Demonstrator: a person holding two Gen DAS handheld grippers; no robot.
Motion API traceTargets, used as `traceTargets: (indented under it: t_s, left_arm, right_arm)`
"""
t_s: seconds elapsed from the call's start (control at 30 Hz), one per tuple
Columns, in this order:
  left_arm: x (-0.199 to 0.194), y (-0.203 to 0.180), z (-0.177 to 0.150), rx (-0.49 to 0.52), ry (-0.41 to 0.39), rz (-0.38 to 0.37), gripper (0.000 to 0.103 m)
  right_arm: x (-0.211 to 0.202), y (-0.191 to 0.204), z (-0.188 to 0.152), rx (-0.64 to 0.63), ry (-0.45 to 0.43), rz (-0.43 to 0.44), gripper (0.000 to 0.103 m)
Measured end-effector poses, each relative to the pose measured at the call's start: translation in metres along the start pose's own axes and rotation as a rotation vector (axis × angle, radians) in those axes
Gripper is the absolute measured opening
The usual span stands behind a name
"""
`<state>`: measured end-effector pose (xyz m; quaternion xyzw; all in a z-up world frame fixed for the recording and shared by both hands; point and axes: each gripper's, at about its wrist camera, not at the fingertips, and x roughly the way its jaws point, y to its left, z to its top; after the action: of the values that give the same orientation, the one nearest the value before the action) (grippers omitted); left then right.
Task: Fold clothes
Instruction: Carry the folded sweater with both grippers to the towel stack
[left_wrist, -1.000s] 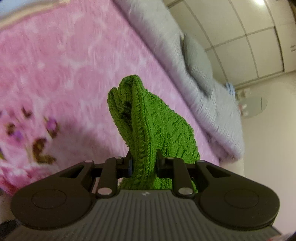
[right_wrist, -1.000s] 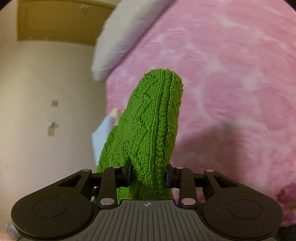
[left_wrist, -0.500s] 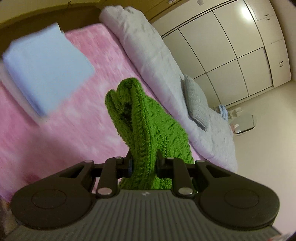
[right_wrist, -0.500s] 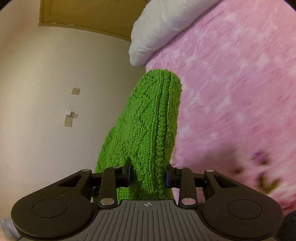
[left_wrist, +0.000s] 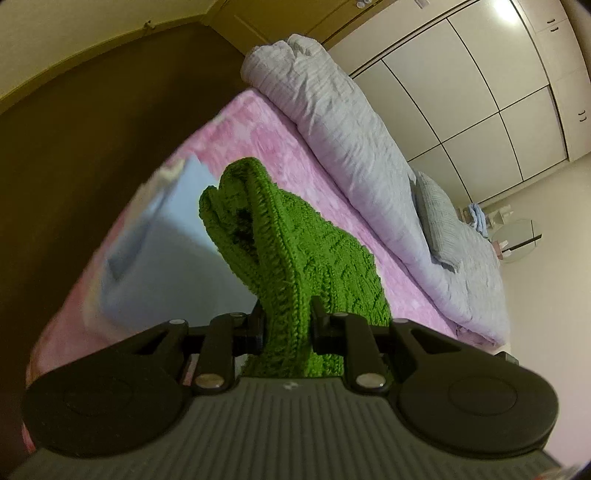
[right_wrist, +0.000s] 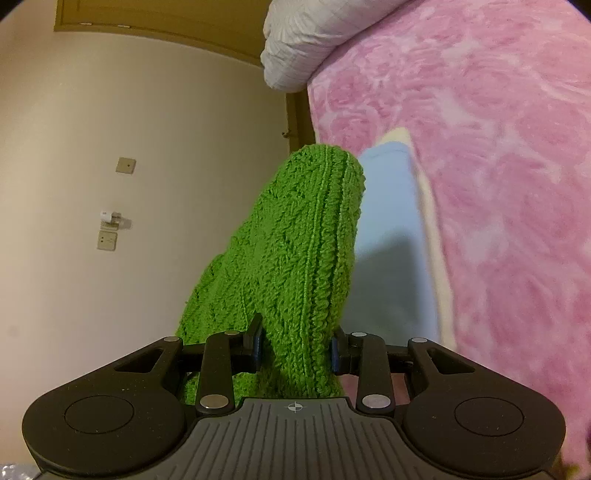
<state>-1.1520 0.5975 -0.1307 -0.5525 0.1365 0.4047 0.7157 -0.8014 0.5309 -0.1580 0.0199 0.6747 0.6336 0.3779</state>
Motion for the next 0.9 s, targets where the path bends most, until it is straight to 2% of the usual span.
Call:
traceTargets:
  t_s: [0.2,0.4,0.5,0.6,0.67,0.73,0.8,0.9]
  left_arm:
    - [0.051,0.032,0.043,0.02,0.002,-0.022,0.017]
    - [0.092,0.06,0.064,0.046,0.021,-0.04,0.017]
    - [0.11,0.072,0.066,0.071,0.047,-0.017,0.018]
    - [0.129,0.084,0.064,0.094,0.096,0.057,0.02]
    - [0.129,0.083,0.064,0.108,0.097,0.076,0.022]
    - [0.122,0.079,0.067,0.115,0.093,0.099,0.021]
    - [0.108,0.073,0.071,0.133,0.073,0.143,0.021]
    - [0.077,0.056,0.074,0.196,0.03,0.189,0.017]
  right_arm:
    - [0.061,-0.007,0.035,-0.029,-0.049,-0.028,0.032]
    - [0.092,-0.014,0.056,-0.063,-0.076,-0.068,0.032]
    - [0.103,-0.02,0.059,-0.074,-0.083,-0.1,0.033]
    - [0.123,-0.029,0.057,-0.084,-0.064,-0.203,0.037]
    - [0.135,-0.035,0.054,-0.096,-0.041,-0.267,0.041]
    - [0.135,-0.034,0.052,-0.108,-0.043,-0.279,0.047]
    - [0.129,-0.027,0.054,-0.136,-0.024,-0.323,0.048]
    - [0.109,-0.007,0.05,-0.265,-0.05,-0.393,0.047]
